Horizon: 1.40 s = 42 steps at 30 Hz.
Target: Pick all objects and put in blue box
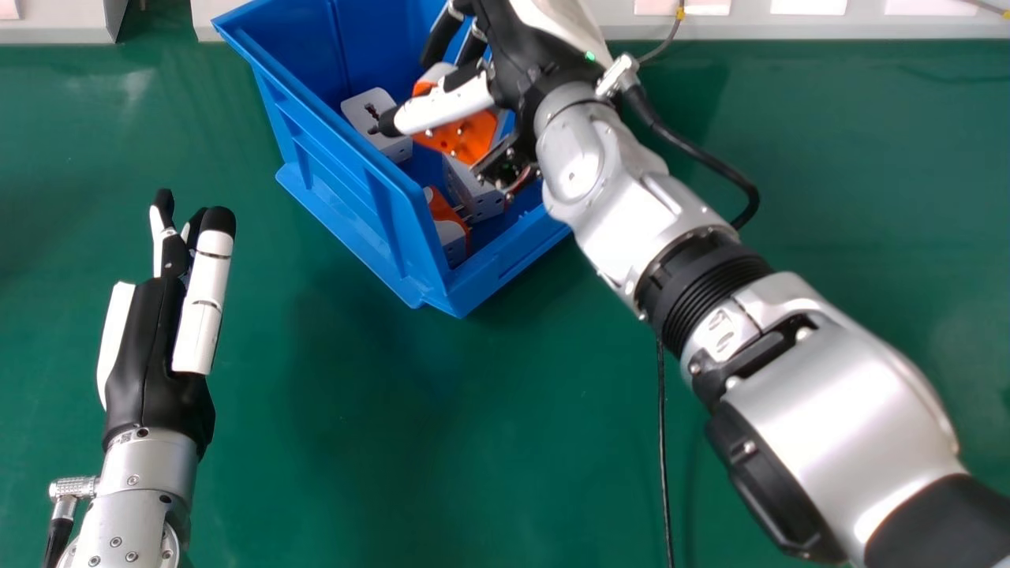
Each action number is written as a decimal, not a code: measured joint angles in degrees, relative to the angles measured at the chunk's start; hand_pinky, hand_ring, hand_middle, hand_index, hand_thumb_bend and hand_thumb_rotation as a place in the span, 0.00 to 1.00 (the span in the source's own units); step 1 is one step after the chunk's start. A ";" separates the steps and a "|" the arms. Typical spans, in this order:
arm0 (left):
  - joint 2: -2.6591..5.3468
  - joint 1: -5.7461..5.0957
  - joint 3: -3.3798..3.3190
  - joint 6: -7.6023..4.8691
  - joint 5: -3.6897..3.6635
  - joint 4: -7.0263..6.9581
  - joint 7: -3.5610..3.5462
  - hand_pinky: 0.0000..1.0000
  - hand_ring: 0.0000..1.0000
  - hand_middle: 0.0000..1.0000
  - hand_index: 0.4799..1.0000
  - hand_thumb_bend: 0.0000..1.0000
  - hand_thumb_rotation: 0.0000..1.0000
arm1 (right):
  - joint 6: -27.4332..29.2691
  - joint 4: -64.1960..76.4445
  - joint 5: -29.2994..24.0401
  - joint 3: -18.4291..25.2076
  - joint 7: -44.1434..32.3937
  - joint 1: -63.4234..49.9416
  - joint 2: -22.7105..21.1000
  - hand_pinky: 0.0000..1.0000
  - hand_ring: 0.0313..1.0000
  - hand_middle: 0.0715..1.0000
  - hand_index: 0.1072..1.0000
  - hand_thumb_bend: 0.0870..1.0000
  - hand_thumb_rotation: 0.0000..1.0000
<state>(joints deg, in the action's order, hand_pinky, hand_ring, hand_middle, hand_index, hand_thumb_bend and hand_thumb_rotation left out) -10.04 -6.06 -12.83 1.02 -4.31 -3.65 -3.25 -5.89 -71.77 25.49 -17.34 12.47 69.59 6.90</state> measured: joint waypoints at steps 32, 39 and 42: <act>-0.20 -0.16 0.25 0.61 0.21 -0.02 0.03 0.97 1.00 0.99 0.97 0.53 0.95 | 0.48 0.34 -0.18 -2.95 -5.20 -0.71 -1.13 0.86 0.99 1.00 0.96 0.47 0.86; -0.21 -0.01 0.22 0.63 0.17 -0.01 -0.13 0.97 1.00 0.99 0.97 0.53 0.95 | 0.03 5.93 -1.39 -0.60 -4.21 -2.58 -1.16 0.87 1.00 1.00 0.97 0.44 0.86; -0.22 0.03 0.14 0.81 0.07 0.04 -0.20 0.97 1.00 0.99 0.97 0.53 0.95 | 0.25 15.39 -1.39 -0.07 -1.60 -7.25 -1.40 0.87 1.00 1.00 0.98 0.42 0.87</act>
<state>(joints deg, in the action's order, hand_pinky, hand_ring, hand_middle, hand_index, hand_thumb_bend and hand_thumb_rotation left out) -10.26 -6.04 -12.69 1.84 -4.25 -3.61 -3.45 -5.64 -56.38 24.10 -17.41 10.87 62.34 5.51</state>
